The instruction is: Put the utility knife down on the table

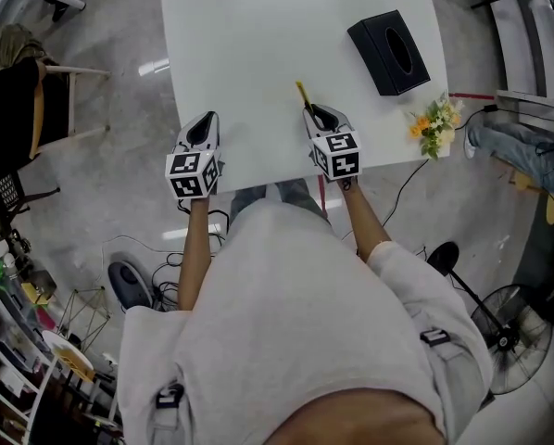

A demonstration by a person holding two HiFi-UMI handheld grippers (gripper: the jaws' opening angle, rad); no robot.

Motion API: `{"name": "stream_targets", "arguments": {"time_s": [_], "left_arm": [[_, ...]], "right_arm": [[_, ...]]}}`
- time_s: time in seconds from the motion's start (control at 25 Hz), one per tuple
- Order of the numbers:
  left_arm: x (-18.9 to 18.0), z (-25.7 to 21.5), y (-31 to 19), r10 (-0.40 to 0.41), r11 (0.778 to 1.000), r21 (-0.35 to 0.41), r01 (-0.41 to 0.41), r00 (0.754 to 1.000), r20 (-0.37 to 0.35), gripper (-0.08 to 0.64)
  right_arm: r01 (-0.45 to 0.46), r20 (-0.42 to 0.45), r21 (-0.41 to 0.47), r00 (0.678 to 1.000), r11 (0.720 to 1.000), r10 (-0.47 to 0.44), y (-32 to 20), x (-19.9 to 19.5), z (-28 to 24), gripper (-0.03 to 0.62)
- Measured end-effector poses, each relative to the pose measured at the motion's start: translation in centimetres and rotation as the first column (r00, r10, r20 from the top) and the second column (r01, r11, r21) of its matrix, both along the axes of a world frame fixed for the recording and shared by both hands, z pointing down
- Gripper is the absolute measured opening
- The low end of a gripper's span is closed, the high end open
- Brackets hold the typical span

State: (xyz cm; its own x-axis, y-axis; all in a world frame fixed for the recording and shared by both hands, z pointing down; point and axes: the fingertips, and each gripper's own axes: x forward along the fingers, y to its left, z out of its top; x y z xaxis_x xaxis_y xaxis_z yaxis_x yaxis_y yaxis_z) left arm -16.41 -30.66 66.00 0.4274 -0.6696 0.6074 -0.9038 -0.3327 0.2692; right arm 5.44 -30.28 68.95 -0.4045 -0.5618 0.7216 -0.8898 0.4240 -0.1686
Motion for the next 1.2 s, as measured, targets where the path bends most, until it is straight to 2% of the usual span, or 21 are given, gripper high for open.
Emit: {"name": "stream_targets", "arguments": {"time_s": [0.6,1.2], "left_arm": [[-0.4,-0.3,-0.2,-0.037,0.999,-0.005,0.037,0.999,-0.015,0.023],[-0.3,-0.2,-0.3,-0.038,0.999,-0.013,0.038,0.999,-0.016,0.023]], "right_arm": [[0.059,-0.015,0.033,0.998,0.998,-0.059,-8.3,-2.4,-0.1,0.072],[0.044,-0.111,-0.096,0.992,0.994,-0.054,-12.3,-1.5,3.6,0.072]]}}
